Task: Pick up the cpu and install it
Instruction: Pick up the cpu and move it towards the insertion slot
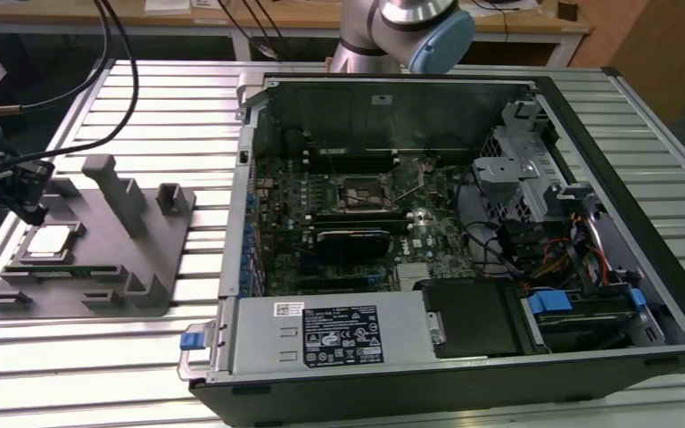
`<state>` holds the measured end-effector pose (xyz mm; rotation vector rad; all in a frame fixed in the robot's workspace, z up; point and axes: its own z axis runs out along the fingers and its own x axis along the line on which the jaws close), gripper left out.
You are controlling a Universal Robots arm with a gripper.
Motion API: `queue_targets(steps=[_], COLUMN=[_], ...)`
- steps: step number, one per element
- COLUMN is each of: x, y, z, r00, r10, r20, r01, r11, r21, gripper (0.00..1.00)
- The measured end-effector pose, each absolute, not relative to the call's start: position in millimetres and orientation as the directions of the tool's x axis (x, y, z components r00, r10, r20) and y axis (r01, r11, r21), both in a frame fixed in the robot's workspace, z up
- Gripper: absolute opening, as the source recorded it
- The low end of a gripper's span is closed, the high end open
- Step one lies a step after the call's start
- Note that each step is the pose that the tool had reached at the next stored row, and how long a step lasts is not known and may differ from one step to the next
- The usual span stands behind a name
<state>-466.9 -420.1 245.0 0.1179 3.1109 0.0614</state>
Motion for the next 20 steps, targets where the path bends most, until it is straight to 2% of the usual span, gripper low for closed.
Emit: queue_targets(steps=[20], x=[-481], y=[-421], z=[219], r00=[-0.997], r10=[0.076], r20=[-0.026], r01=[0.075], r11=[0.996], r21=[0.040], gripper=[0.11])
